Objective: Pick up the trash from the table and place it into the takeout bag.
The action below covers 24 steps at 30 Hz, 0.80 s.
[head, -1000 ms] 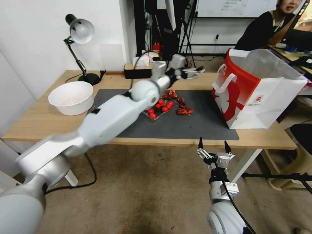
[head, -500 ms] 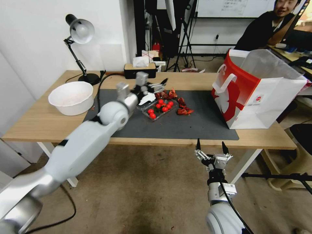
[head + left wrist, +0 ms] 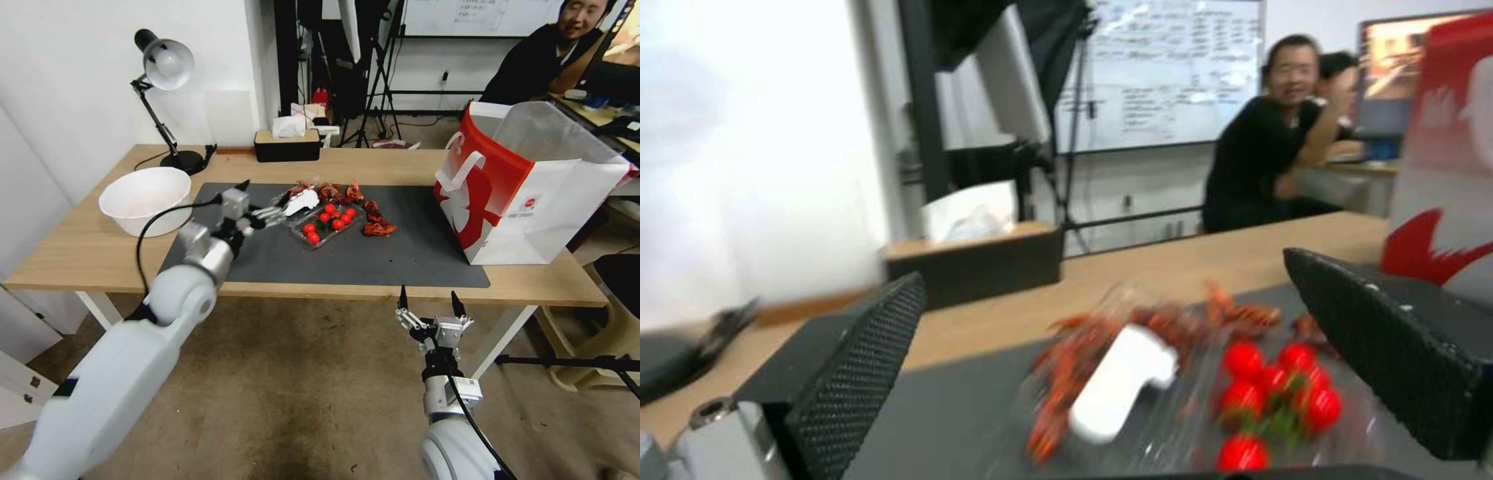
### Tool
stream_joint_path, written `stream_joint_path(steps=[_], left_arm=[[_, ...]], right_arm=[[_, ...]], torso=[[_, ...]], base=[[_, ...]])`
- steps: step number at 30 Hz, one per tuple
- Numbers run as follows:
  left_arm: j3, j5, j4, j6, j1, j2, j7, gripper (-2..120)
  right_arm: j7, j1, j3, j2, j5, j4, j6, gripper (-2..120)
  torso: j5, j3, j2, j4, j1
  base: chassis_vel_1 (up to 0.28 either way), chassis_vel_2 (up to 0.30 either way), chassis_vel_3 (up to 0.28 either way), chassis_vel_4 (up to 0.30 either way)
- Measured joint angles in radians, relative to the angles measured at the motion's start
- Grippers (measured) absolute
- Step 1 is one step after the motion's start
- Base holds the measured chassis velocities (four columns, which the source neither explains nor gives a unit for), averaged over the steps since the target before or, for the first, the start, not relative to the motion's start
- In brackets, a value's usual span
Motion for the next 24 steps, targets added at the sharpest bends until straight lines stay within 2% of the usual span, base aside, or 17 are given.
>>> stream_joint_path(steps=[3, 8, 11, 12, 15, 20, 24], left_arm=[[-0.091, 0.022, -0.028, -0.021, 0.115, 0.000, 0.002, 100], [-0.127, 0.031, -0.037, -0.030, 0.155, 0.003, 0.010, 100], [-0.220, 0.039, -0.055, -0.065, 0.252, -0.009, 0.022, 100], [-0.220, 0.039, -0.055, -0.065, 0.252, -0.009, 0.022, 100], [-0.311, 0.038, -0.073, -0.089, 0.340, -0.042, 0.045, 100], [-0.379, 0.058, -0.090, -0.114, 0.434, -0.092, 0.067, 100], [-0.397, 0.089, -0.090, -0.137, 0.471, -0.113, 0.079, 100]], right_arm=[[0.000, -0.003, 0.001, 0.000, 0.000, 0.005, 0.000, 100], [0.000, -0.005, 0.002, 0.000, 0.000, 0.008, 0.001, 100], [0.000, -0.010, 0.003, 0.000, -0.003, 0.009, 0.004, 100], [0.000, -0.010, 0.003, 0.000, -0.003, 0.009, 0.004, 100], [0.000, -0.011, 0.001, 0.000, -0.006, 0.012, 0.004, 100], [-0.004, -0.017, 0.000, 0.001, -0.011, 0.018, 0.004, 100], [-0.005, -0.021, 0.000, 0.000, -0.012, 0.020, 0.004, 100]], torso=[[0.0000, 0.000, 0.000, 0.0000, 0.000], [0.0001, 0.000, 0.000, 0.0000, 0.000], [0.0001, 0.000, 0.000, 0.0001, 0.000], [0.0001, 0.000, 0.000, 0.0001, 0.000], [0.0002, 0.000, 0.000, 0.0000, 0.000], [0.0002, 0.000, 0.000, 0.0001, 0.000], [0.0001, 0.000, 0.000, 0.0001, 0.000]], base=[[0.000, 0.000, 0.000, 0.000], [0.000, 0.000, 0.000, 0.000], [0.000, 0.000, 0.000, 0.000], [0.000, 0.000, 0.000, 0.000], [0.000, 0.000, 0.000, 0.000], [0.000, 0.000, 0.000, 0.000], [0.000, 0.000, 0.000, 0.000]])
